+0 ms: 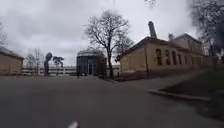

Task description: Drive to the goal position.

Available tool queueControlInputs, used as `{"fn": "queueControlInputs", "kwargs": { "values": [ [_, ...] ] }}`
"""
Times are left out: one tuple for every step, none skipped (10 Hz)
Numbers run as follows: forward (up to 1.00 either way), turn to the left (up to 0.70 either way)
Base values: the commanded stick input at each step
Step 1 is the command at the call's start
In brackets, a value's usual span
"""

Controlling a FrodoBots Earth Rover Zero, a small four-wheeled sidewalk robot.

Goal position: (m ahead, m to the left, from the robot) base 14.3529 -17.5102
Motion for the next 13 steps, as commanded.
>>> {"fn": "queueControlInputs", "kwargs": {
  "values": [
    [1.0, 0.0],
    [1.0, 0.0],
    [1.0, 0.0],
    [1.0, 0.0],
    [1.0, 0.0],
    [1.0, 0.0],
    [1.0, 0.0],
    [1.0, 0.0],
    [1.0, 0.0],
    [1.0, 0.0],
    [1.0, 0.0],
    [1.0, 0.0],
    [1.0, 0.0]
  ]
}}
